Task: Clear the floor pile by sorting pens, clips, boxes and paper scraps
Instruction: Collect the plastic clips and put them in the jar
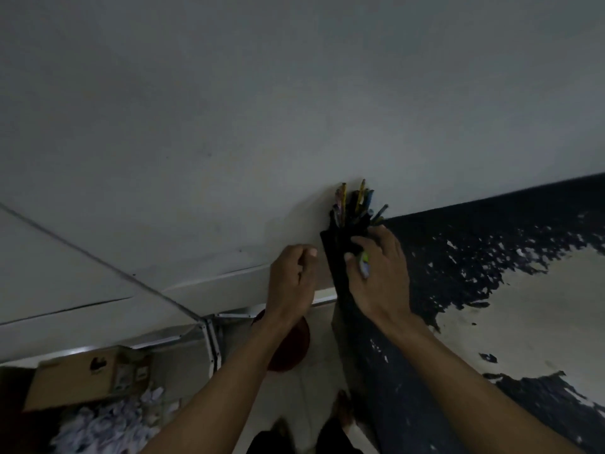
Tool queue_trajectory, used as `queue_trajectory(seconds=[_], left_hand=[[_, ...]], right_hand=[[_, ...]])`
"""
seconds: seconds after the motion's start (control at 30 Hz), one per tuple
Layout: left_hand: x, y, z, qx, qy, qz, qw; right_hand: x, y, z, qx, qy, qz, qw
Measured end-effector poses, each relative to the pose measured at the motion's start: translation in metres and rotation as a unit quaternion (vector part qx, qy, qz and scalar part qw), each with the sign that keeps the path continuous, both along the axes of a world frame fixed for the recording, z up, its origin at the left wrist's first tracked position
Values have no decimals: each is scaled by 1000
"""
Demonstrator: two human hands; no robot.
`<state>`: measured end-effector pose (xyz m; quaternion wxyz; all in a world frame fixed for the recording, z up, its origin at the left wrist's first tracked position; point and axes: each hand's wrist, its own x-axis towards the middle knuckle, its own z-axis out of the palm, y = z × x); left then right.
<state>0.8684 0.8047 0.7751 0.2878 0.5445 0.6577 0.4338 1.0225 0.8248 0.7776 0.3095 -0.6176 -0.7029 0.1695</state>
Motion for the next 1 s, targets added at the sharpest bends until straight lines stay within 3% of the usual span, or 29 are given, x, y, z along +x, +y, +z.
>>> queue_trajectory(seconds=[0.37,0.67,1.0], left_hand=[[-129,-110,15,10,30,167,985],[-256,-295,11,-8,68,296,953],[-329,-491,1,-38,39,415,908]], right_hand=[[-128,-58,27,-39,13,182,982],[-264,-189,32,-83,-4,342,936],[-377,-345,26,-112,-43,468,876]])
